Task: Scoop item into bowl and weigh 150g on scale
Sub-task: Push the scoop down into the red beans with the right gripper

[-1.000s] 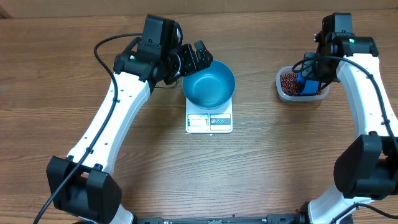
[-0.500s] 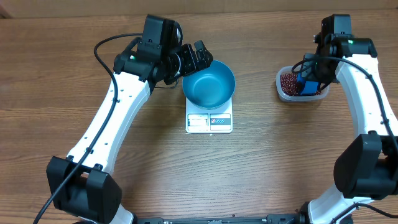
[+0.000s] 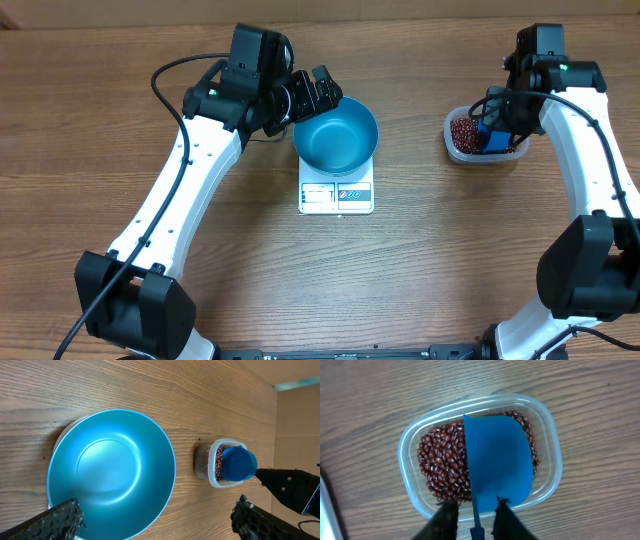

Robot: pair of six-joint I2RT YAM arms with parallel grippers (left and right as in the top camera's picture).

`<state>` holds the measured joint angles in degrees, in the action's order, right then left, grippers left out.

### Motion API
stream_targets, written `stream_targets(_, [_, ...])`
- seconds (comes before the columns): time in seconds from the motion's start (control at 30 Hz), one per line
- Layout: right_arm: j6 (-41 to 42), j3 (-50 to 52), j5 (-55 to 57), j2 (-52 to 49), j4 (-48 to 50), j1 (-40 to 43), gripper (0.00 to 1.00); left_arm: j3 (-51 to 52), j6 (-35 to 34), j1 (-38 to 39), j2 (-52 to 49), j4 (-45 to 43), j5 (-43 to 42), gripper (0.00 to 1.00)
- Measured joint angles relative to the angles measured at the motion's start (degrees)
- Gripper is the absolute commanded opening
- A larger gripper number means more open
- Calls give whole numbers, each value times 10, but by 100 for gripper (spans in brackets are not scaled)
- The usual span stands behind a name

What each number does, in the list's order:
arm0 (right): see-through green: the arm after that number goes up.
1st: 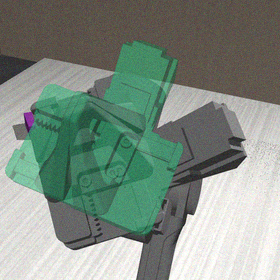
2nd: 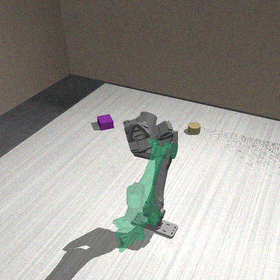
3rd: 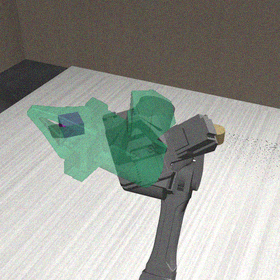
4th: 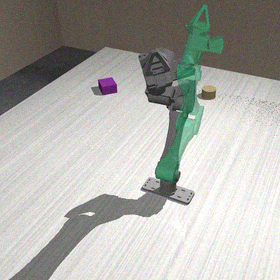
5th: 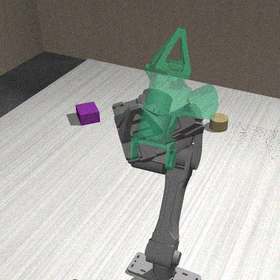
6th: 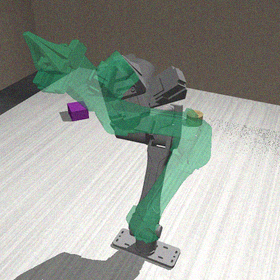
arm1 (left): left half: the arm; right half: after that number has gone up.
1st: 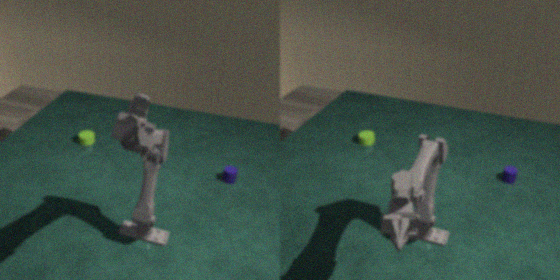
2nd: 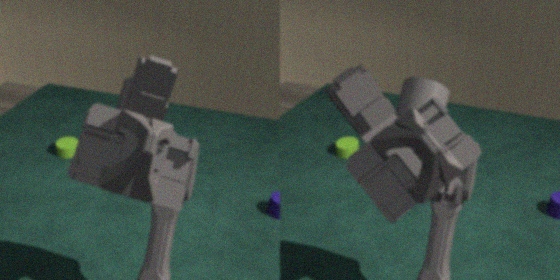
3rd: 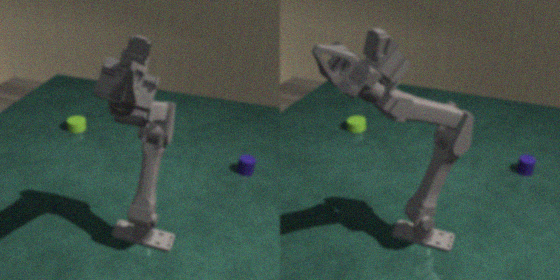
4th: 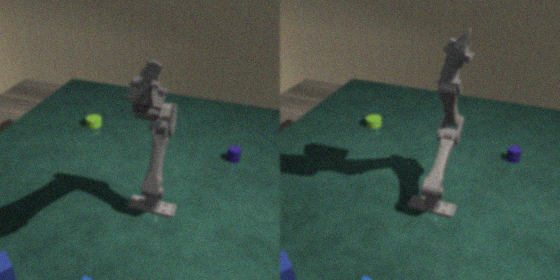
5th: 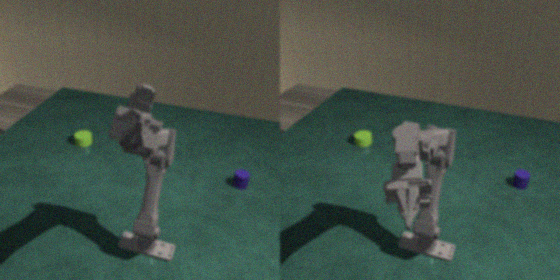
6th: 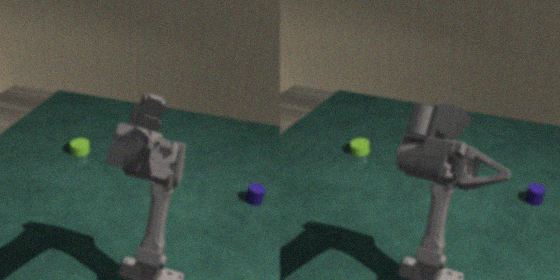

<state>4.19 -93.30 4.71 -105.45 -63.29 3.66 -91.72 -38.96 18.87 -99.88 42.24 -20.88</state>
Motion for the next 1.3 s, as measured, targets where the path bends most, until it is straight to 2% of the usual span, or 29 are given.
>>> stream_targets(0.13, [1,0,-2,0,-2,0,29,0,0,0,0,0,0,100])
stream_targets(0.23, [2,0,-3,0,-2,0,17,0,0,0,0,0,0,100])
stream_targets(0.27, [2,0,-3,0,-2,0,17,0,0,0,0,0,1,99])
stream_targets(0.47, [1,0,-3,-1,2,0,32,0,0,0,0,0,1,100])
stream_targets(0.53, [2,0,-3,-1,1,0,32,0,0,0,0,0,1,99])
stream_targets(0.73, [2,0,-2,-1,-1,0,21,0,0,0,0,0,2,100])
stream_targets(1.0, [2,0,1,-1,3,0,20,0,0,0,0,0,1,100])
stream_targets(1.13, [1,12,2,-1,24,0,12,0,0,0,0,0,1,99])
stream_targets(1.3, [1,26,2,-1,27,0,12,0,0,0,0,0,1,99])
